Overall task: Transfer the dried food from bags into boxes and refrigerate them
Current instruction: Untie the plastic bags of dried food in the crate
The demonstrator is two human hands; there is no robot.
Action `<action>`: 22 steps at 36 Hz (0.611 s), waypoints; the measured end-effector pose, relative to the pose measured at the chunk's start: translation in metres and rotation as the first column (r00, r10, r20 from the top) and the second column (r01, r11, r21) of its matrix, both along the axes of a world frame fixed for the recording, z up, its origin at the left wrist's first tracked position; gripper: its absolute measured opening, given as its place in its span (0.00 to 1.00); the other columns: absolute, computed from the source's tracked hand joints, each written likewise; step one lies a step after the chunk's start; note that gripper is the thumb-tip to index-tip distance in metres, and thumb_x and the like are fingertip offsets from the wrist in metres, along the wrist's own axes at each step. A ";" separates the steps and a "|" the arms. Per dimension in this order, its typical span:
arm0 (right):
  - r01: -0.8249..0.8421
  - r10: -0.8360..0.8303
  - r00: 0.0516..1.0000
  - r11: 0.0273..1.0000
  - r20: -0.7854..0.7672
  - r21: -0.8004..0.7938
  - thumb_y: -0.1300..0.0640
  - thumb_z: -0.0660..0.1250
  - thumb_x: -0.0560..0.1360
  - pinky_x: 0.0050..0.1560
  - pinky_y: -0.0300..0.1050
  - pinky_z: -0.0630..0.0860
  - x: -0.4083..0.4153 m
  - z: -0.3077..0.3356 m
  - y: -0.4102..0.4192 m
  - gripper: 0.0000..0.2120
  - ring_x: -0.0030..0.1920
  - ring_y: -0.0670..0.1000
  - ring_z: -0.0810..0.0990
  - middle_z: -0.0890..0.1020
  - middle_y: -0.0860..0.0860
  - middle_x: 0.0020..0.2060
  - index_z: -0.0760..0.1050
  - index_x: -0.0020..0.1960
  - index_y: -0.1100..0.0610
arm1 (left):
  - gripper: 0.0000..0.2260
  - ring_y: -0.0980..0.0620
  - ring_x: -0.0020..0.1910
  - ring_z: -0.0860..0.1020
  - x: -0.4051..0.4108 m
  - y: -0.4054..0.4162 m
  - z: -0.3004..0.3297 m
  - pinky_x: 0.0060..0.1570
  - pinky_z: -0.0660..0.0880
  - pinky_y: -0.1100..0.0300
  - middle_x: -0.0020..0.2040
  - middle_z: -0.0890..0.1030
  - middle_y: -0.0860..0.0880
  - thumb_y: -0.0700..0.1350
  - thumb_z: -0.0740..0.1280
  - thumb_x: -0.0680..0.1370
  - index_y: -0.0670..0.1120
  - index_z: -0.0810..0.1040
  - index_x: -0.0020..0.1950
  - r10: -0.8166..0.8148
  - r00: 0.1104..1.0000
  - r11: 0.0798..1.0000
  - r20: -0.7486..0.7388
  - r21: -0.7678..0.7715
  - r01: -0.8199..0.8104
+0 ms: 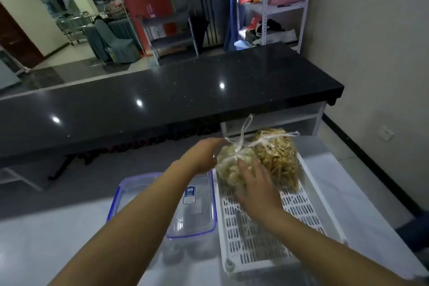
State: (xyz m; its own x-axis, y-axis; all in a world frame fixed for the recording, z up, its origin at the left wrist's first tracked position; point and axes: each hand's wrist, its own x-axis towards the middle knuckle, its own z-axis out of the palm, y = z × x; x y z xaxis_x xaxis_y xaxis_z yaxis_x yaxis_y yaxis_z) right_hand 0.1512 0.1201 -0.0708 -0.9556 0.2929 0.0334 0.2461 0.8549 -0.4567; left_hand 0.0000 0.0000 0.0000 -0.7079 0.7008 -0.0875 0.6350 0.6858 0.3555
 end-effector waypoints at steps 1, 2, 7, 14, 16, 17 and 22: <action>0.000 0.000 1.000 1.000 -0.002 -0.027 0.46 0.66 0.78 0.73 0.54 0.65 -0.004 -0.002 0.001 0.39 0.79 0.58 0.50 0.43 0.50 0.81 0.46 0.80 0.42 | 0.29 0.47 0.68 0.73 -0.003 0.004 -0.001 0.65 0.73 0.52 0.71 0.74 0.48 0.35 0.69 0.75 0.52 0.70 0.74 -0.019 1.000 0.999 0.007 -0.037 0.019; 0.028 -0.029 1.000 0.998 -0.013 -0.061 0.46 0.66 0.78 0.73 0.53 0.66 -0.007 -0.003 0.001 0.39 0.79 0.57 0.50 0.44 0.50 0.81 0.47 0.80 0.42 | 0.29 0.47 0.66 0.74 -0.006 0.009 -0.001 0.64 0.73 0.52 0.71 0.74 0.47 0.36 0.70 0.74 0.51 0.70 0.74 -0.034 0.999 0.997 0.019 -0.066 0.036; 0.097 -0.110 0.992 0.977 -0.063 -0.189 0.50 0.68 0.78 0.71 0.53 0.67 -0.021 -0.014 -0.001 0.38 0.78 0.57 0.52 0.48 0.49 0.80 0.49 0.79 0.40 | 0.28 0.45 0.64 0.76 -0.022 0.030 -0.007 0.60 0.72 0.55 0.67 0.76 0.46 0.40 0.74 0.73 0.48 0.72 0.71 -0.053 0.989 0.985 0.136 -0.157 0.074; 0.195 -0.223 0.973 0.932 -0.059 -0.305 0.50 0.70 0.75 0.65 0.49 0.73 -0.035 -0.019 -0.010 0.39 0.75 0.56 0.57 0.48 0.46 0.79 0.52 0.78 0.39 | 0.36 0.51 0.58 0.74 -0.046 0.043 -0.011 0.55 0.70 0.59 0.68 0.75 0.47 0.32 0.71 0.71 0.51 0.65 0.76 -0.104 0.955 0.925 0.277 -0.327 0.195; 0.200 -0.241 0.967 0.916 -0.078 -0.347 0.52 0.71 0.74 0.65 0.48 0.72 -0.037 -0.019 -0.010 0.38 0.74 0.55 0.57 0.49 0.44 0.79 0.54 0.76 0.37 | 0.36 0.53 0.53 0.72 -0.050 0.043 -0.013 0.49 0.69 0.62 0.66 0.75 0.49 0.31 0.69 0.71 0.52 0.64 0.77 -0.146 0.949 0.906 0.279 -0.347 0.241; 0.195 -0.245 0.965 0.909 -0.094 -0.368 0.53 0.72 0.74 0.65 0.48 0.70 -0.037 -0.019 -0.009 0.38 0.74 0.54 0.57 0.50 0.44 0.79 0.56 0.76 0.37 | 0.37 0.54 0.51 0.72 -0.052 0.043 -0.015 0.46 0.69 0.65 0.65 0.75 0.50 0.31 0.69 0.72 0.53 0.65 0.77 -0.173 0.948 0.898 0.268 -0.353 0.264; 0.157 -0.261 0.951 0.868 -0.164 -0.470 0.58 0.74 0.72 0.65 0.47 0.70 -0.032 -0.019 -0.002 0.35 0.72 0.51 0.62 0.58 0.42 0.77 0.64 0.72 0.37 | 0.36 0.52 0.59 0.75 -0.056 0.036 -0.012 0.55 0.72 0.59 0.61 0.76 0.55 0.34 0.74 0.69 0.58 0.69 0.72 -0.288 0.915 0.905 0.282 -0.232 0.356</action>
